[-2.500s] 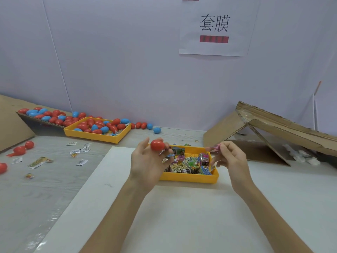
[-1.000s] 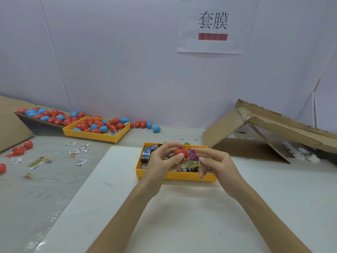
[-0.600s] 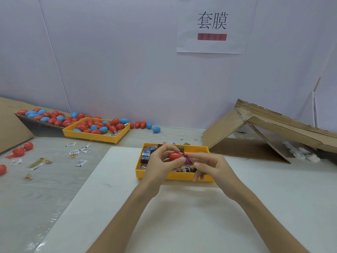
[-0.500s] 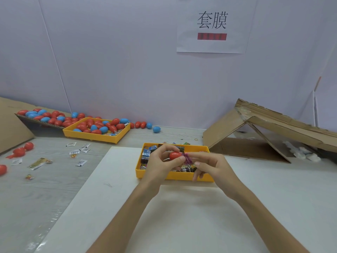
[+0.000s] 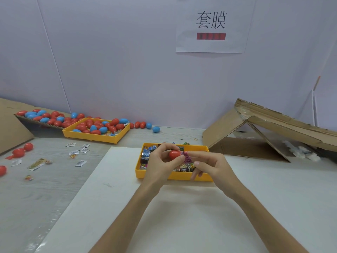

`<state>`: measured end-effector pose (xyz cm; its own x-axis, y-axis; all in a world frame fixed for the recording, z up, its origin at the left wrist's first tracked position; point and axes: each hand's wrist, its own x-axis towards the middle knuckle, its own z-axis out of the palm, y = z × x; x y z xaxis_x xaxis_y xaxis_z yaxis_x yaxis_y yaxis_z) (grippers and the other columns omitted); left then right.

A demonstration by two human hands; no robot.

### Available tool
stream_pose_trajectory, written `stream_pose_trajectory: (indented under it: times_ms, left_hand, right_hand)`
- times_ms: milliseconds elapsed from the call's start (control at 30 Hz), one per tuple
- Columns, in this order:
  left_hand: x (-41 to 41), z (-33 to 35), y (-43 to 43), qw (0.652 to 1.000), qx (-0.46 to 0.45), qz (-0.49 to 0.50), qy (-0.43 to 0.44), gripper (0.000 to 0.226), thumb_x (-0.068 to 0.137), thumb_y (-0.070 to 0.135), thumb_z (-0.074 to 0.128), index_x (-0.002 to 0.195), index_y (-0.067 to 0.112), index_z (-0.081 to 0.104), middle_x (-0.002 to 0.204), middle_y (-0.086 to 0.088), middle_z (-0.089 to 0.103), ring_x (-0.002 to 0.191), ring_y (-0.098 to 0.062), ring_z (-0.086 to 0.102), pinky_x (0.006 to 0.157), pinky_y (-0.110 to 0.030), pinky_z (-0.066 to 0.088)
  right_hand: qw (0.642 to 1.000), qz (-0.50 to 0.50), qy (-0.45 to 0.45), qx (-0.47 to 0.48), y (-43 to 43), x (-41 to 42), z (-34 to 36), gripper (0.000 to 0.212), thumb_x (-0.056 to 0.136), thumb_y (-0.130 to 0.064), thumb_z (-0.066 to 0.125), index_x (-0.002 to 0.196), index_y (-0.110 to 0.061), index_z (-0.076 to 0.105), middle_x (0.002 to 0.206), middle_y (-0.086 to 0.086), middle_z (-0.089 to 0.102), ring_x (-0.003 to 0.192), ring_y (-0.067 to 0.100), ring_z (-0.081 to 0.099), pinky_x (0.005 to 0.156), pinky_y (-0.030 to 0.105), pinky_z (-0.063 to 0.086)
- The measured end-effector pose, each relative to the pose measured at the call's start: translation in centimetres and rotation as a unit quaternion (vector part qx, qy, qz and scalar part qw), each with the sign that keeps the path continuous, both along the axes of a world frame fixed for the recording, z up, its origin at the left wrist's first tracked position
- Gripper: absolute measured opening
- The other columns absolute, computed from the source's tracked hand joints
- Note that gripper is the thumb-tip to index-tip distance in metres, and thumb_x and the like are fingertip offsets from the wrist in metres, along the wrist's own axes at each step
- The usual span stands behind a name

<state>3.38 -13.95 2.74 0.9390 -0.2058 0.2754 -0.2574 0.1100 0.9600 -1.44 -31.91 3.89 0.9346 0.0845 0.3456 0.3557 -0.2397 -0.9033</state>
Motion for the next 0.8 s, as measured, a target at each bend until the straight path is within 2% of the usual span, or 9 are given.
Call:
stream_pose_trajectory:
  times_ms: [133, 300, 467, 533, 633, 700, 800]
  left_hand:
    - [-0.1, 0.0, -0.2, 1.000, -0.004, 0.009, -0.004, 0.022, 0.084, 0.009, 0.081, 0.097, 0.023, 0.069, 0.088, 0.005, 0.073, 0.083, -0.011, 0.073, 0.067, -0.021, 0.057]
    - [0.0, -0.1, -0.3, 0.999, -0.021, 0.025, -0.007, 0.022, 0.084, 0.009, 0.080, 0.096, 0.022, 0.069, 0.089, 0.001, 0.075, 0.083, -0.015, 0.073, 0.067, -0.022, 0.057]
    - [0.1, -0.2, -0.3, 0.999, -0.025, 0.047, -0.004, 0.023, 0.084, 0.010, 0.080, 0.097, 0.025, 0.069, 0.086, 0.005, 0.075, 0.077, -0.013, 0.073, 0.064, -0.020, 0.057]
    - [0.3, -0.2, -0.1, 0.997, -0.036, 0.065, 0.008, 0.021, 0.086, 0.009, 0.078, 0.098, 0.023, 0.069, 0.089, 0.000, 0.074, 0.071, -0.011, 0.072, 0.064, -0.021, 0.057]
    - [0.8, 0.1, 0.6, 0.992, -0.088, 0.069, 0.050, 0.017, 0.089, 0.006, 0.074, 0.100, 0.018, 0.070, 0.089, -0.008, 0.074, 0.066, -0.011, 0.070, 0.065, -0.021, 0.057]
    - [0.8, 0.5, 0.9, 0.990, -0.120, 0.016, 0.073, 0.016, 0.090, 0.005, 0.073, 0.101, 0.016, 0.071, 0.087, -0.006, 0.074, 0.070, -0.014, 0.070, 0.067, -0.022, 0.057]
    - [0.0, 0.4, 0.3, 0.987, -0.115, -0.079, 0.075, 0.017, 0.090, 0.003, 0.071, 0.102, 0.015, 0.072, 0.087, -0.004, 0.075, 0.078, -0.019, 0.071, 0.070, -0.024, 0.058]
  right_hand:
    - [1.000, 0.000, -0.012, 0.003, -0.1, 0.2, -0.3, 0.043, 0.098, 0.010, 0.046, 0.116, -0.020, 0.072, 0.084, -0.005, 0.078, 0.066, 0.024, 0.074, 0.063, 0.020, 0.049]
    - [0.998, -0.029, -0.052, 0.009, 0.6, 0.3, -0.9, 0.051, 0.098, 0.014, 0.043, 0.110, -0.025, 0.075, 0.099, -0.004, 0.078, 0.073, 0.025, 0.076, 0.063, 0.021, 0.051]
    - [0.995, -0.049, -0.090, 0.003, 1.3, 0.3, -1.5, 0.052, 0.094, 0.018, 0.040, 0.108, -0.017, 0.076, 0.102, -0.003, 0.078, 0.079, 0.021, 0.077, 0.067, 0.020, 0.053]
    - [0.991, -0.071, -0.112, 0.015, 1.3, 0.2, -1.4, 0.051, 0.093, 0.018, 0.040, 0.101, -0.015, 0.078, 0.102, -0.004, 0.078, 0.076, 0.021, 0.077, 0.069, 0.021, 0.055]
    - [0.984, -0.105, -0.131, 0.055, 0.5, 0.2, -0.9, 0.046, 0.091, 0.016, 0.043, 0.092, -0.013, 0.079, 0.089, 0.001, 0.078, 0.065, 0.022, 0.074, 0.065, 0.019, 0.054]
    - [0.986, -0.108, -0.098, 0.081, -0.2, 0.4, -0.5, 0.038, 0.096, 0.011, 0.047, 0.096, -0.012, 0.077, 0.091, 0.004, 0.078, 0.064, 0.023, 0.073, 0.063, 0.020, 0.053]
    - [0.989, -0.068, 0.022, 0.130, -0.5, 0.9, -0.4, 0.025, 0.103, -0.009, 0.050, 0.108, -0.011, 0.075, 0.099, 0.006, 0.076, 0.073, 0.023, 0.070, 0.060, 0.023, 0.053]
